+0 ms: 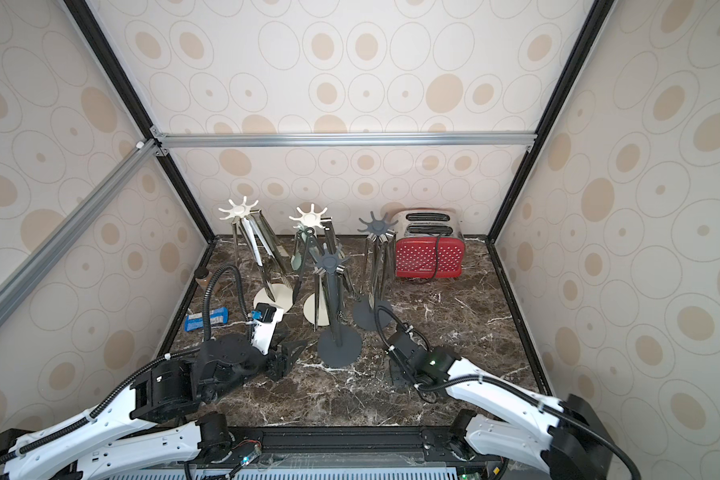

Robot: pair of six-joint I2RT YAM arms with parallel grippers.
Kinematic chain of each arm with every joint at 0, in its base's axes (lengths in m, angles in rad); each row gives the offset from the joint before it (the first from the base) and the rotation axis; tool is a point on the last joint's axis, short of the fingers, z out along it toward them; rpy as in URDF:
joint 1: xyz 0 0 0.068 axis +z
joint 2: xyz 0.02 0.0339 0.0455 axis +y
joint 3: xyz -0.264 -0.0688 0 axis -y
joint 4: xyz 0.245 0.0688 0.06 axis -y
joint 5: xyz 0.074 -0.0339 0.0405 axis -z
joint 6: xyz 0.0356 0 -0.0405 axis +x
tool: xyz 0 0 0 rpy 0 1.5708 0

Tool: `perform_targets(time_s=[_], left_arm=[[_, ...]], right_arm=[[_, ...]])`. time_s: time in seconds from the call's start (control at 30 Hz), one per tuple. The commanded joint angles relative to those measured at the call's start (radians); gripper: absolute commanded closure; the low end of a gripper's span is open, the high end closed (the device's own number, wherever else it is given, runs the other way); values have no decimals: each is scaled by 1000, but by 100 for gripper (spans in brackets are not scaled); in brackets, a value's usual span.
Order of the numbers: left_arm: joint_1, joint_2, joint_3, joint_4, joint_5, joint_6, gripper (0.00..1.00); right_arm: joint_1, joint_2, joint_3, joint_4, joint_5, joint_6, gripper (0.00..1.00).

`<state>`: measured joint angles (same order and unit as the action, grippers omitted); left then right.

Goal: Hang food tongs on kitchen utensil racks
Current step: Pick up the food tongs from the center of the board.

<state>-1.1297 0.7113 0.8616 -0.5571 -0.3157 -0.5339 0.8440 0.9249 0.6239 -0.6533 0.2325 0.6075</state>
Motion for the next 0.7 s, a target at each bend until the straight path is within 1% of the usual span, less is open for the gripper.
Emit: perform_targets(time_s=[0.0,0.13,0.23,0.43,0.67], left_arm=[[-4,-19,-9,39,-6,22,41],[-4,-26,-21,63,3,30,41],[-4,-27,-26,71,6,31,41],[-4,-21,-21,71,10,31,41],[-3,-18,-26,78,3,29,41]], right_arm=[[1,-157,58,-48,10,-117,100],[1,-299,114,-21,-37,-244,100],[2,-341,156,19,-83,-348,100],[2,-327,246,136,-188,-507,100],[1,-236,374,231,-235,-589,100]])
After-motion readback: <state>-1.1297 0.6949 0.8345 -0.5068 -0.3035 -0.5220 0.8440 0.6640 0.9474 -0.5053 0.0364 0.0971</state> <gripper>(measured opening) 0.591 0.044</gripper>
